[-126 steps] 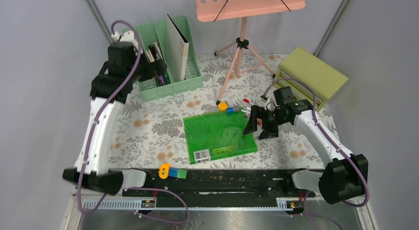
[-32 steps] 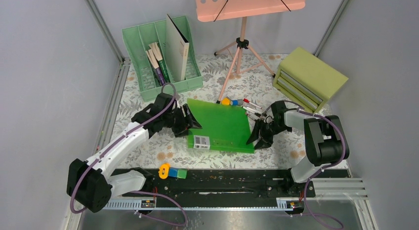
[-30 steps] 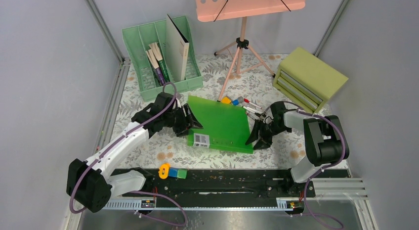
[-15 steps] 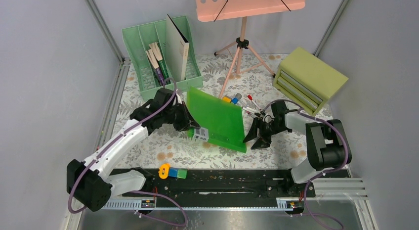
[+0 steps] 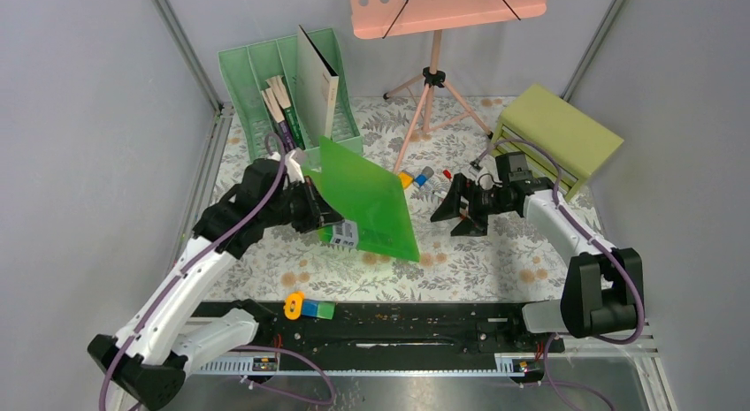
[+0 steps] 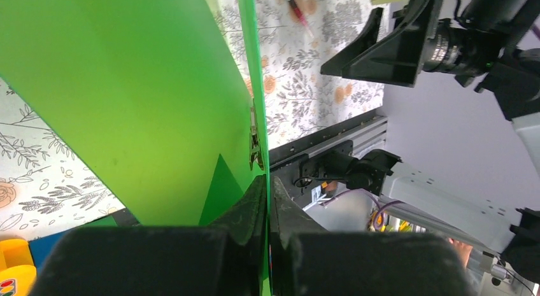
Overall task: Organize the desk
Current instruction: Pick up the folder from the corner of the board.
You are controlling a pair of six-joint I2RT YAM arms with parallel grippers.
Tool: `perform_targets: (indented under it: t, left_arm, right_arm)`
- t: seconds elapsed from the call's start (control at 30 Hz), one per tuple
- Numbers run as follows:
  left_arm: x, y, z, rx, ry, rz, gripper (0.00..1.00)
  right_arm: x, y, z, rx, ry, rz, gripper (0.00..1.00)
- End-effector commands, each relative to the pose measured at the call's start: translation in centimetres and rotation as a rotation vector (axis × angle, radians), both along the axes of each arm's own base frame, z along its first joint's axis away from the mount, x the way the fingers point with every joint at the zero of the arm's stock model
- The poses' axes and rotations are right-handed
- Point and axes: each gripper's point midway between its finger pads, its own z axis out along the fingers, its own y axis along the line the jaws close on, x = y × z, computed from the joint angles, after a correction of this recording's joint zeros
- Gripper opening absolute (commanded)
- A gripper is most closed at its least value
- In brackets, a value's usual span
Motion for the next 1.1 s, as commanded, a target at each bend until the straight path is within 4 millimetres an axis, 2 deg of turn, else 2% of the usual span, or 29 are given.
perform_targets:
  t: [0.0, 0.13, 0.37, 0.53, 0.7, 0.83, 0.97, 1.07]
  left_arm:
    - [-0.1, 0.2, 5.0, -0.08, -0.15, 0.001, 0.0]
    - [-0.7, 0.3, 5.8, -0.106, -0.168, -0.001, 0.0]
    - [-0.9, -0.6, 8.8, -0.23, -0.236, -0.02, 0.0]
    - [-1.0, -1.0, 10.6, -0.278, -0.282, -0.04, 0.0]
    - [-1.3, -1.3, 11.1, -0.296, -0.289, -0.067, 0.0]
    - [-1.3, -1.0, 11.1, -0.294, -0.295, -0.056, 0.0]
    - [-1.3, -0.5, 11.1, -0.283, -0.303, -0.026, 0.0]
    - [-1.0, 0.1, 10.5, -0.259, -0.297, 0.007, 0.0]
  right_arm:
    - [-0.6, 0.9, 2.5, 0.076, 0.012, 0.02, 0.99]
    - [-1.3, 1.6, 2.3, 0.112, 0.058, 0.026, 1.0]
    - [-3.6, 4.6, 0.8, 0.144, 0.148, 0.085, 0.99]
    - [-3.8, 5.9, 0.2, 0.227, 0.211, 0.054, 1.0]
    - [-2.1, 7.4, 2.3, 0.405, 0.169, 0.011, 0.99]
    - [-0.7, 8.1, 5.2, 0.552, 0.106, -0.011, 0.99]
    - [0.3, 8.3, 7.8, 0.656, 0.059, -0.03, 0.91]
    - [1.0, 7.9, 8.5, 0.689, 0.033, -0.057, 0.8]
